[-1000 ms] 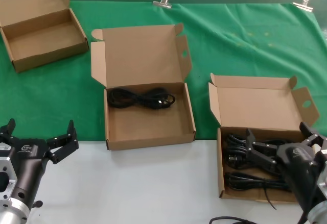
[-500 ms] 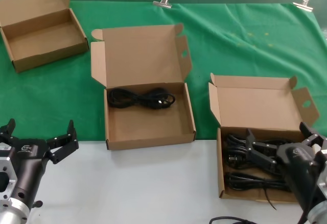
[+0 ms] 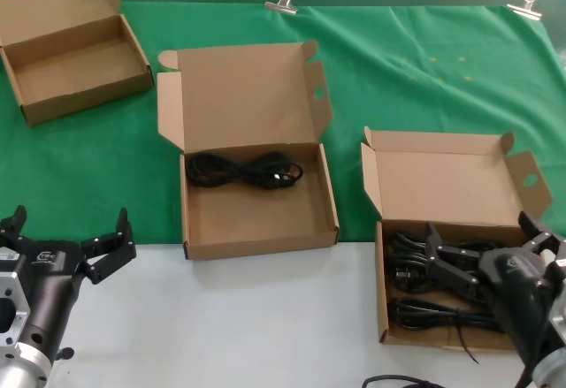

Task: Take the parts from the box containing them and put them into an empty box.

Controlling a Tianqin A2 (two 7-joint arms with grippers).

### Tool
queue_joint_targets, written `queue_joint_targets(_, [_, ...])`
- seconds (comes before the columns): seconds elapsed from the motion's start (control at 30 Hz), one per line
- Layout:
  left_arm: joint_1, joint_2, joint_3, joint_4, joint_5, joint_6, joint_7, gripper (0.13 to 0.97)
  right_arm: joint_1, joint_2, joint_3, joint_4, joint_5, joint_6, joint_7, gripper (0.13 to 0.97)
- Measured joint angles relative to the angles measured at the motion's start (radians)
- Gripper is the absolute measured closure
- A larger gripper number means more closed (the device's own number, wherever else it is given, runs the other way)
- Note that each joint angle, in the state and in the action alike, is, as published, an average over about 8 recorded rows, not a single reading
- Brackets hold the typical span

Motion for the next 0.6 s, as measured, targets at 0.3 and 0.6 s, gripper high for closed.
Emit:
queue_joint_targets(0.3, [0.0, 0.0, 0.0, 0.0, 0.0, 0.0, 0.0, 0.132, 0.0, 0.0, 0.0, 0.0, 0.0, 0.0, 0.0, 0.129])
queue_joint_targets(0.6, [0.0, 0.0, 0.0, 0.0, 0.0, 0.0, 0.0, 0.132, 0.0, 0.0, 0.0, 0.0, 0.0, 0.0, 0.0, 0.129])
